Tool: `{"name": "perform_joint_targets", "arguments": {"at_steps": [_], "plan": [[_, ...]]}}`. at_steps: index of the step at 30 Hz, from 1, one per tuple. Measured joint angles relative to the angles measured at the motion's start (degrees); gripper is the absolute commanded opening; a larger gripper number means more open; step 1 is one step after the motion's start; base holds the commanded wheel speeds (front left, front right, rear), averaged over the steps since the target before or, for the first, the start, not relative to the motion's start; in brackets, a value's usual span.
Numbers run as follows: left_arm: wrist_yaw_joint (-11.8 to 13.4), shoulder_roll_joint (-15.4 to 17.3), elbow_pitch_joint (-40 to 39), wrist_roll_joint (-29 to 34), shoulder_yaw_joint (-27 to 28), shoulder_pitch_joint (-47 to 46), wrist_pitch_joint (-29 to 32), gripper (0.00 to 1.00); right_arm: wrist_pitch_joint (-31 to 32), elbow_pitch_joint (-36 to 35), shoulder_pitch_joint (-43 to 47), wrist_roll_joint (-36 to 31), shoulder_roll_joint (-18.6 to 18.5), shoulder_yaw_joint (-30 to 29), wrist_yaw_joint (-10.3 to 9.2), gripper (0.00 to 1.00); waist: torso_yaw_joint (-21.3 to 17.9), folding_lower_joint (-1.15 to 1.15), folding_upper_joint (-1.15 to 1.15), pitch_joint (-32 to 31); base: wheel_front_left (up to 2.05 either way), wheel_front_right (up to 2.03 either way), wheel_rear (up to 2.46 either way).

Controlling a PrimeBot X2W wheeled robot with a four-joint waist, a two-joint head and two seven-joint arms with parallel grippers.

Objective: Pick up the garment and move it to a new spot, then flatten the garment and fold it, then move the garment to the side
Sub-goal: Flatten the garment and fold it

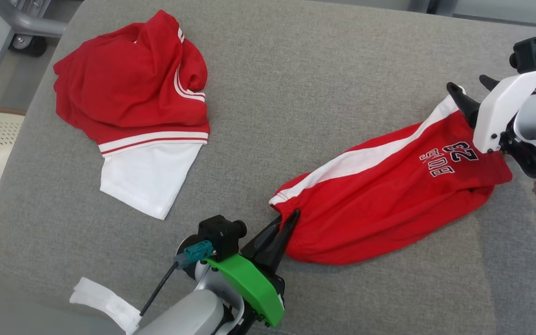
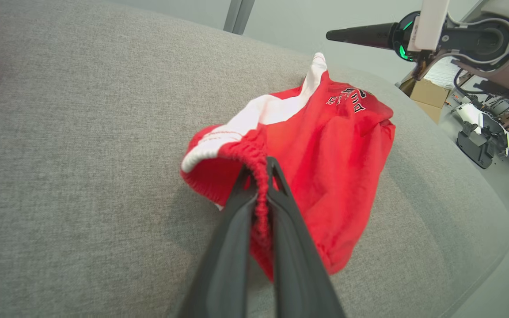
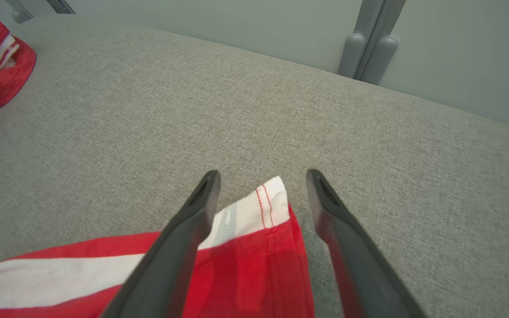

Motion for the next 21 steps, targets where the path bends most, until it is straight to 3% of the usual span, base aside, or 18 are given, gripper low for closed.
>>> {"name": "perform_joint_targets", "arguments": {"at_steps": [15,16,17,19,21], "plan": [[-1.0,-0.5,0.5,1.3,0.1,-0.6,-0.5,0.0,3.2,1.5,-2.2,0.6,-1.0,2.3,0.03,1.0,1.1,0.0,0.0,4.0,0.0,0.0,0.0],[-1.0,-0.5,0.5,1.3,0.1,-0.7,-0.5,0.0,3.2,1.6,-2.2,0.9,-1.0,2.5,0.03,0.96,1.1,0.0,0.0,4.1,0.0,0.0,0.0],[-1.2,-0.5,0.7,1.3,0.2,-0.8,-0.5,0.0,3.2,1.7,-2.2,1.2,-1.0,2.9,0.03,0.73,1.1,0.0,0.0,4.3,0.0,0.0,0.0],[-1.2,-0.7,0.9,1.4,0.3,-0.8,-0.5,0.0,3.2,1.7,-2.2,1.4,-1.0,3.1,0.03,0.49,1.1,0.0,0.0,4.4,0.0,0.0,0.0],[-1.3,-1.0,1.1,1.6,0.5,-0.8,-0.5,0.0,3.2,1.6,-2.2,1.5,-1.2,3.7,0.03,0.44,1.1,0.0,0.0,4.5,0.0,0.0,0.0]]}}
